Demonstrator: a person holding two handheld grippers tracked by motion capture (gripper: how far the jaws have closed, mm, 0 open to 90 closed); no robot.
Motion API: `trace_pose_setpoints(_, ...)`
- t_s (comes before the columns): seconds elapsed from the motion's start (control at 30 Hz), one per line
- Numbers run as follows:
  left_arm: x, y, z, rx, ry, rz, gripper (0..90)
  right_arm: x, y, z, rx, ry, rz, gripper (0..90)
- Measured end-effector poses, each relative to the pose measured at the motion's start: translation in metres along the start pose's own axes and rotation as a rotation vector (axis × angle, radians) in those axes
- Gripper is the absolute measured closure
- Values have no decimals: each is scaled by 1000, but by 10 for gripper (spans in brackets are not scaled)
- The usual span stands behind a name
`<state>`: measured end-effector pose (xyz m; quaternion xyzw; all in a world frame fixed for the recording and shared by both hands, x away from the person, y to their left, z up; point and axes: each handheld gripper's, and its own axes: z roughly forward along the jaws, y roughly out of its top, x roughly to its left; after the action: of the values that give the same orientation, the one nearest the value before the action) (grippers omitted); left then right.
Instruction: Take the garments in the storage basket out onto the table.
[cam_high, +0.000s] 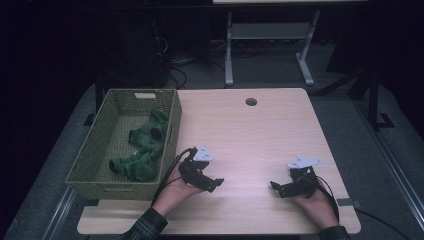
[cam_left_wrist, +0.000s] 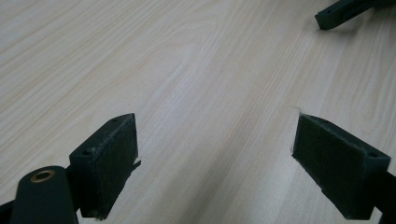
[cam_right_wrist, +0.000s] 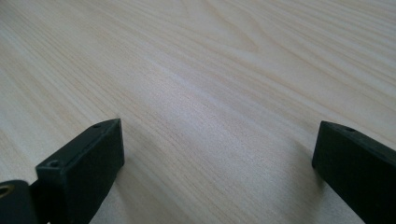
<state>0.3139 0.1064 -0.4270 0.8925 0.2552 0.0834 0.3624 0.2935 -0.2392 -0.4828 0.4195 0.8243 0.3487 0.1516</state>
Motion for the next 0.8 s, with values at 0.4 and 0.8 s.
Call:
trace_pose_setpoints(0.4,3,12,-9,15,-11,-11,136,0,0,0,0,0,0,18)
trace_pose_setpoints(0.8,8,26,-19,11,-21,-6,139,0,0,0,0,0,0,18)
